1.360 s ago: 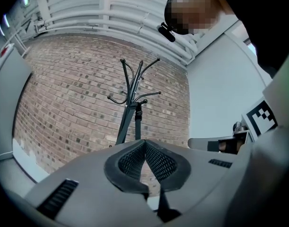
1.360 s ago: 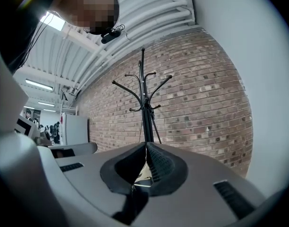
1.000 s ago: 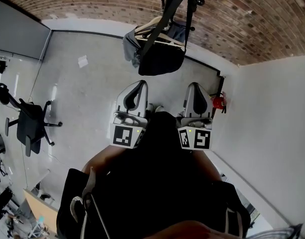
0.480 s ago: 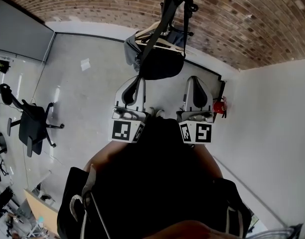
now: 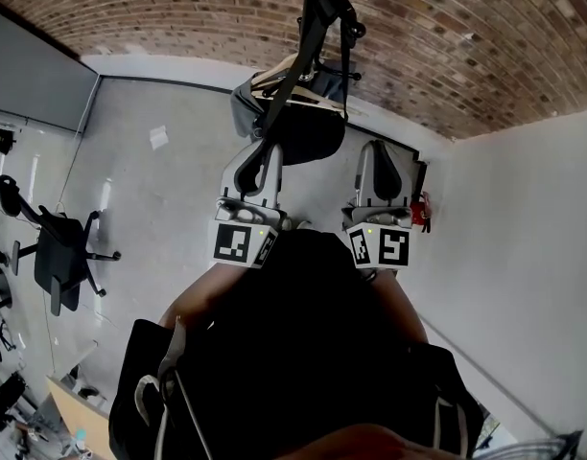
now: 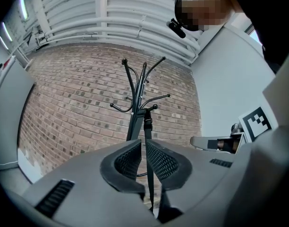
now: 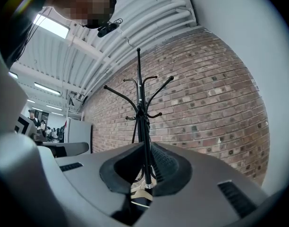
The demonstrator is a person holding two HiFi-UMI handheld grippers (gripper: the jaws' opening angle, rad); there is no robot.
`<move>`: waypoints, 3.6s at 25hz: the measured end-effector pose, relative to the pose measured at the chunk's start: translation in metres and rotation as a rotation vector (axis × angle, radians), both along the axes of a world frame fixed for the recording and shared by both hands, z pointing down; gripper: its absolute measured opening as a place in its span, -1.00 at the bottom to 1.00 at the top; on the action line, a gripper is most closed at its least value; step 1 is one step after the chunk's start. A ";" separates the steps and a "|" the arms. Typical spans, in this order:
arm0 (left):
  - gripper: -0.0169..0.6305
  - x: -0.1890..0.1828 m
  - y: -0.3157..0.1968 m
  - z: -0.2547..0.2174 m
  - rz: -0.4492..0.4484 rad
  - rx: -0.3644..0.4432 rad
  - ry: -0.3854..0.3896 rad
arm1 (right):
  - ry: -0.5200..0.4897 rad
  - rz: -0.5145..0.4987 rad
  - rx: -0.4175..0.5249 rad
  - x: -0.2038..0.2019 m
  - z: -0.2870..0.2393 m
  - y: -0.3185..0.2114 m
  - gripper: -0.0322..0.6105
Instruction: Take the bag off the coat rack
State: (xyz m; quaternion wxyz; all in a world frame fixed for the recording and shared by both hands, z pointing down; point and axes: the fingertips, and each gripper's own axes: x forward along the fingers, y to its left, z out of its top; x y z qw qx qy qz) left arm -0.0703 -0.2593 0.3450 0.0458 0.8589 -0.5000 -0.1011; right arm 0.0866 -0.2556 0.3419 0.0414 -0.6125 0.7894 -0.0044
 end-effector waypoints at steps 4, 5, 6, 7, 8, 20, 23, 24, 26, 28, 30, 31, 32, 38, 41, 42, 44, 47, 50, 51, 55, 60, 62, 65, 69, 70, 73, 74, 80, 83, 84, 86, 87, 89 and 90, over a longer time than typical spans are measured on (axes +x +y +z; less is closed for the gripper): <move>-0.81 0.010 -0.012 -0.001 0.013 0.005 -0.009 | -0.020 -0.005 -0.015 0.008 -0.001 -0.010 -0.78; -0.79 0.012 -0.014 0.001 0.019 -0.001 -0.010 | -0.024 -0.007 -0.017 0.008 -0.001 -0.011 -0.65; -0.76 0.015 -0.015 0.003 0.024 -0.010 -0.011 | -0.025 -0.009 -0.022 0.008 0.000 -0.013 -0.58; -0.73 0.017 -0.017 0.006 0.027 -0.021 -0.011 | -0.022 -0.012 -0.028 0.008 0.001 -0.014 -0.57; -0.71 0.019 -0.019 0.008 0.028 -0.032 -0.011 | -0.017 -0.015 -0.035 0.009 0.003 -0.017 -0.57; -0.63 0.025 -0.060 0.029 -0.007 -0.055 -0.041 | 0.063 -0.060 -0.077 0.004 0.027 -0.060 -0.57; -0.63 0.026 -0.072 0.035 -0.019 -0.053 -0.067 | 0.069 -0.068 -0.089 0.004 0.033 -0.071 -0.57; -0.63 0.028 -0.076 0.036 -0.018 -0.055 -0.074 | 0.071 -0.070 -0.093 0.005 0.035 -0.075 -0.57; -0.63 0.031 -0.083 0.039 -0.017 -0.063 -0.082 | 0.076 -0.073 -0.098 0.006 0.037 -0.083 -0.57; -0.63 0.035 -0.091 0.040 -0.018 -0.069 -0.089 | 0.085 -0.077 -0.101 0.007 0.038 -0.092 -0.57; -0.63 0.038 -0.101 0.041 -0.019 -0.072 -0.098 | 0.093 -0.085 -0.111 0.004 0.041 -0.100 -0.57; -0.63 0.039 -0.105 0.042 -0.020 -0.073 -0.100 | 0.100 -0.091 -0.121 0.001 0.043 -0.104 -0.57; -0.63 0.041 -0.109 0.043 -0.022 -0.076 -0.098 | 0.108 -0.099 -0.133 -0.001 0.045 -0.108 -0.57; -0.63 0.038 -0.134 0.045 -0.066 -0.111 -0.103 | 0.144 -0.127 -0.157 -0.021 0.046 -0.133 -0.57; -0.63 0.038 -0.144 0.047 -0.082 -0.110 -0.132 | 0.155 -0.133 -0.167 -0.025 0.050 -0.147 -0.57; -0.63 0.039 -0.146 0.048 -0.080 -0.109 -0.141 | 0.151 -0.136 -0.176 -0.025 0.053 -0.151 -0.57; -0.63 0.043 -0.149 0.050 -0.069 -0.106 -0.158 | 0.140 -0.137 -0.189 -0.025 0.059 -0.158 -0.57; -0.63 0.049 -0.150 0.054 -0.061 -0.095 -0.190 | 0.152 -0.127 -0.197 -0.024 0.065 -0.165 -0.57; -0.63 0.051 -0.154 0.058 -0.064 -0.115 -0.202 | 0.176 -0.124 -0.200 -0.025 0.069 -0.172 -0.57; -0.63 0.051 -0.156 0.058 -0.072 -0.110 -0.209 | 0.183 -0.124 -0.201 -0.025 0.070 -0.175 -0.57; -0.63 0.048 -0.166 0.057 -0.102 -0.094 -0.230 | 0.202 -0.114 -0.209 -0.026 0.073 -0.184 -0.58; -0.63 0.049 -0.169 0.055 -0.098 -0.084 -0.236 | 0.184 -0.133 -0.227 -0.023 0.077 -0.185 -0.65; -0.63 0.048 -0.170 0.054 -0.098 -0.086 -0.227 | 0.191 -0.129 -0.220 -0.021 0.075 -0.183 -0.70; -0.65 0.048 -0.171 0.052 -0.101 -0.090 -0.216 | 0.227 -0.134 -0.205 -0.022 0.073 -0.185 -0.72; -0.76 0.051 -0.171 0.053 -0.092 -0.083 -0.280 | 0.223 -0.135 -0.228 -0.025 0.081 -0.188 -0.75; -0.86 0.052 -0.169 0.053 -0.084 -0.076 -0.312 | 0.206 -0.130 -0.235 -0.024 0.082 -0.187 -0.77; -0.88 0.054 -0.166 0.051 -0.068 -0.065 -0.363 | 0.186 -0.126 -0.234 -0.025 0.081 -0.182 -0.82; -0.88 0.052 -0.165 0.050 -0.066 -0.068 -0.359 | 0.185 -0.127 -0.233 -0.025 0.081 -0.181 -0.83; -0.88 0.046 -0.153 0.039 -0.047 -0.060 -0.301 | 0.154 -0.143 -0.227 -0.015 0.072 -0.166 -0.83; -0.88 0.050 -0.145 0.026 -0.045 0.006 -0.342 | 0.134 -0.128 -0.204 -0.004 0.058 -0.159 -0.83; -0.88 0.051 -0.143 0.020 -0.047 0.026 -0.348 | 0.125 -0.123 -0.192 0.000 0.053 -0.156 -0.83; -0.88 0.050 -0.138 0.009 -0.050 0.047 -0.331 | 0.108 -0.113 -0.167 0.004 0.041 -0.150 -0.83; -0.88 0.049 -0.136 0.002 -0.051 0.054 -0.317 | 0.100 -0.108 -0.155 0.006 0.035 -0.147 -0.83; -0.88 0.045 -0.132 -0.009 -0.054 0.066 -0.293 | 0.078 -0.101 -0.131 0.007 0.023 -0.141 -0.83; -0.88 0.043 -0.130 -0.014 -0.056 0.068 -0.282 | 0.062 -0.099 -0.122 0.008 0.017 -0.138 -0.83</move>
